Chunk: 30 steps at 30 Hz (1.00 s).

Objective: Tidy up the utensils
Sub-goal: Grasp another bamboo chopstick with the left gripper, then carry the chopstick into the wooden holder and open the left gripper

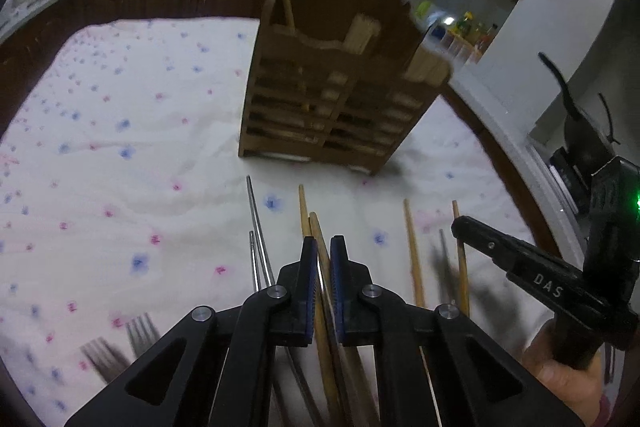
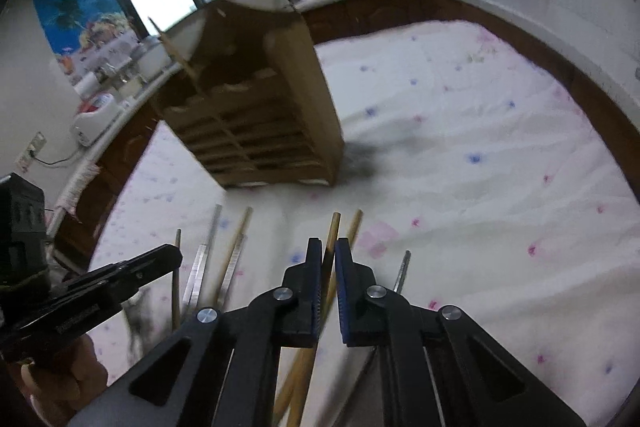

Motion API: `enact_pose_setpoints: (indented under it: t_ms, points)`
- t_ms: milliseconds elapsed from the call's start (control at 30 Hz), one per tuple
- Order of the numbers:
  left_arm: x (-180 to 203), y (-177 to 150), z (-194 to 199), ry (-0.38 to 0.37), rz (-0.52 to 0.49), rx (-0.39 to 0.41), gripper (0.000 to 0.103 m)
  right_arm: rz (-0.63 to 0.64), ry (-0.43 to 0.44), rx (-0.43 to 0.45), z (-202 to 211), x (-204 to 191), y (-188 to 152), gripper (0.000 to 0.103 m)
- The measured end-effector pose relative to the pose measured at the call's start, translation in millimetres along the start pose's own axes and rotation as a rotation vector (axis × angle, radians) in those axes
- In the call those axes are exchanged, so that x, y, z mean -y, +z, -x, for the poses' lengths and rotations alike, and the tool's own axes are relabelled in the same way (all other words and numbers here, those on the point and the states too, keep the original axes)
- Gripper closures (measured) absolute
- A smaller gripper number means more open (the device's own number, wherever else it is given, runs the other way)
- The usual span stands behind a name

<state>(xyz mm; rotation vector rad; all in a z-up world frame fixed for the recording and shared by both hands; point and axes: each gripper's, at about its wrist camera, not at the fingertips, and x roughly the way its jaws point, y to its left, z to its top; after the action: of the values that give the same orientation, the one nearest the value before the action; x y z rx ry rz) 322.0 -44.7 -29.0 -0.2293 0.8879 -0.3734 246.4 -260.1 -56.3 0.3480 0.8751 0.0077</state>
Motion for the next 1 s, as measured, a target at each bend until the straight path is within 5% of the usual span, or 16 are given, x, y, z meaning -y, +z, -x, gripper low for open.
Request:
enact_pose_setpoints:
  t_ms: [533, 1000]
  points:
    - [12.1, -31.6, 137.0, -0.036, -0.050, 0.171, 0.100, 0.075, 0.075, 0.149, 81.6, -44.6, 0.5, 0.098]
    - [16.5, -46.3, 204.9, -0.045, -0.066, 0.293, 0.100, 0.088, 0.097, 0.277, 126.8, -51.3, 11.5, 0.098]
